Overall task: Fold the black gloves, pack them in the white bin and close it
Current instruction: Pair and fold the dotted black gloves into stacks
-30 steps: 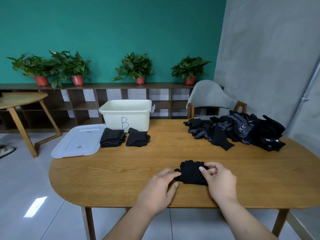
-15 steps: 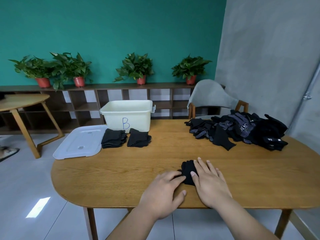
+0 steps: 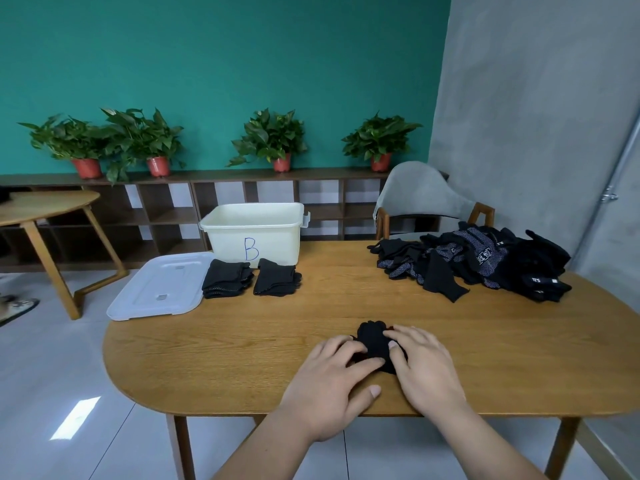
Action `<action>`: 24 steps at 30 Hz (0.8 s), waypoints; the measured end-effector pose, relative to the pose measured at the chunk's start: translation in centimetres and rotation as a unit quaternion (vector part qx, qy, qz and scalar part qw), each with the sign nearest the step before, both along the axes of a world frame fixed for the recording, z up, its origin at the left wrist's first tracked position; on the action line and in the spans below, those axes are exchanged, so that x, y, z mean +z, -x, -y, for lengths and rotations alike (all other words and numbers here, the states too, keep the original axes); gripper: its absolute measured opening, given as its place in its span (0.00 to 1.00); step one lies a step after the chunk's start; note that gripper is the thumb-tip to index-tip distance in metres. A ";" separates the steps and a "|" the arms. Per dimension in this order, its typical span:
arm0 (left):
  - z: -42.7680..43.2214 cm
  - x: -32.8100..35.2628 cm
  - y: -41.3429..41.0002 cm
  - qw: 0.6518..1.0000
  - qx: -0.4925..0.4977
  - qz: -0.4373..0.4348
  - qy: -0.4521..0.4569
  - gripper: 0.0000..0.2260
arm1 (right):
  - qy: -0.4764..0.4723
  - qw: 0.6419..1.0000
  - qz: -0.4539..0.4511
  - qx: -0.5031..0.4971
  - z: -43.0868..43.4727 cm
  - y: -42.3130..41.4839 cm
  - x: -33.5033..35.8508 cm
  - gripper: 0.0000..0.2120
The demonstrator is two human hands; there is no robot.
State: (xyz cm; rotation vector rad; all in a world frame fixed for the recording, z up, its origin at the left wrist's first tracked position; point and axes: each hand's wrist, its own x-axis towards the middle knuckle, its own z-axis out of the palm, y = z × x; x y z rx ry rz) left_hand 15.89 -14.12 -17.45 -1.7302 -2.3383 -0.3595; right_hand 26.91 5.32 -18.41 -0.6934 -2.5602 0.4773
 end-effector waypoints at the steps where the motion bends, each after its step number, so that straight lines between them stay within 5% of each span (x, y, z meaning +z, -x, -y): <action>1: 0.0 0.0 0.0 1.000 0.012 0.007 -0.004 0.24 | -0.012 1.000 0.005 -0.005 0.1 0.0 0.0 0.20; 13: -0.9 -0.6 1.2 0.965 0.218 0.128 -0.066 0.26 | -0.132 0.987 0.067 0.065 1.1 -0.3 0.5 0.27; 24: -1.0 -0.4 2.1 0.903 0.320 0.209 -0.197 0.19 | -0.100 0.972 0.170 0.128 2.6 1.9 1.6 0.26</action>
